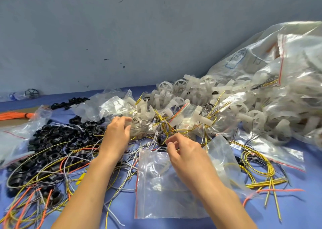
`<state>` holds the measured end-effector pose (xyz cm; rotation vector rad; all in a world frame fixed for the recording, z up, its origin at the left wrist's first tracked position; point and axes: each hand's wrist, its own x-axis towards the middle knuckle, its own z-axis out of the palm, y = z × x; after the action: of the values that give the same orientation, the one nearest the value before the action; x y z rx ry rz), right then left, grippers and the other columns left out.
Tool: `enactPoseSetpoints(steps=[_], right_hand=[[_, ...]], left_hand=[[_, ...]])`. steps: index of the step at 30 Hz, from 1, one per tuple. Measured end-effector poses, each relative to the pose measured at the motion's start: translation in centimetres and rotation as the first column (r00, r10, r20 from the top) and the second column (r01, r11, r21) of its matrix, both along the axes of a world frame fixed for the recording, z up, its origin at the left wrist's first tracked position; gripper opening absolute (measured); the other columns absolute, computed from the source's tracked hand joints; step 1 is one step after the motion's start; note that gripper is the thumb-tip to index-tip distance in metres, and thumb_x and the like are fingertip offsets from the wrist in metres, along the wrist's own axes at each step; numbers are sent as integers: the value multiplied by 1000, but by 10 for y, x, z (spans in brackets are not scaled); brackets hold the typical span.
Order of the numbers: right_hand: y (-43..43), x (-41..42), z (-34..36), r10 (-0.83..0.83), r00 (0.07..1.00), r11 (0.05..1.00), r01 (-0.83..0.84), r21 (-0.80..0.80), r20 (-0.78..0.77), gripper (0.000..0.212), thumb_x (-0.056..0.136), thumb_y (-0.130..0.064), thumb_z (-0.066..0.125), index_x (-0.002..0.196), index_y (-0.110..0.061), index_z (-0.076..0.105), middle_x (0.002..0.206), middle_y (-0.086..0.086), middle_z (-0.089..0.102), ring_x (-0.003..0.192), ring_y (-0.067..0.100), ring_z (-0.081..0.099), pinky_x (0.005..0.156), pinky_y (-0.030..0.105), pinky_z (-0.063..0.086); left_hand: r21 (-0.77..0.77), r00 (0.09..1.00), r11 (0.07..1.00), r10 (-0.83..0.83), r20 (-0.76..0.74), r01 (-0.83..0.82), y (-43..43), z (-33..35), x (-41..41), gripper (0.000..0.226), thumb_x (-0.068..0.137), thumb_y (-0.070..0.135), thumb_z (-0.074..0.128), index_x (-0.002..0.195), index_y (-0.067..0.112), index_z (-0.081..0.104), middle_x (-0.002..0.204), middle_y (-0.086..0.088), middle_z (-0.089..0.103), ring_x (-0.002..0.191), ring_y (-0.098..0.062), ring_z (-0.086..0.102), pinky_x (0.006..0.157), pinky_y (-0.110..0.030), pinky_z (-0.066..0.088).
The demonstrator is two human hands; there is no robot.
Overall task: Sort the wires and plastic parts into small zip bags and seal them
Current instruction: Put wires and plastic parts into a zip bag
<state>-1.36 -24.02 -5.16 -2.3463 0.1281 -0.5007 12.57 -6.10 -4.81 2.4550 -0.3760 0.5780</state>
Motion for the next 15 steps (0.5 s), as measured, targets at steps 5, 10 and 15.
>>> enactPoseSetpoints(steps=[5,10,15], right_hand=[[0,2,1,-5,999,999,3,-33,-38,21,97,-32,42,102,-26,60,103,-4,68,96,20,60,81,35,47],[1,0,3,-16,998,999,13,-52,-64,20,98,-32,43,104,-27,61,103,-3,68,95,20,60,79,34,48],[5,-9,1,-24,997,995,17,-98,-76,19,98,-33,43,106,-28,59,105,-6,67,96,18,61,79,33,48]], left_hand=[[144,991,981,-134,17,130,11,4,-31,24,94,15,61,118,14,65,115,-3,66,104,-17,63,95,-32,48],[45,999,999,-30,25,28,32,-10,-63,21,95,22,60,114,15,65,110,-1,70,99,-19,65,84,-29,47],[160,984,972,175,-16,-171,54,-13,-71,28,98,40,48,119,27,62,111,3,69,102,-24,64,74,-36,49]])
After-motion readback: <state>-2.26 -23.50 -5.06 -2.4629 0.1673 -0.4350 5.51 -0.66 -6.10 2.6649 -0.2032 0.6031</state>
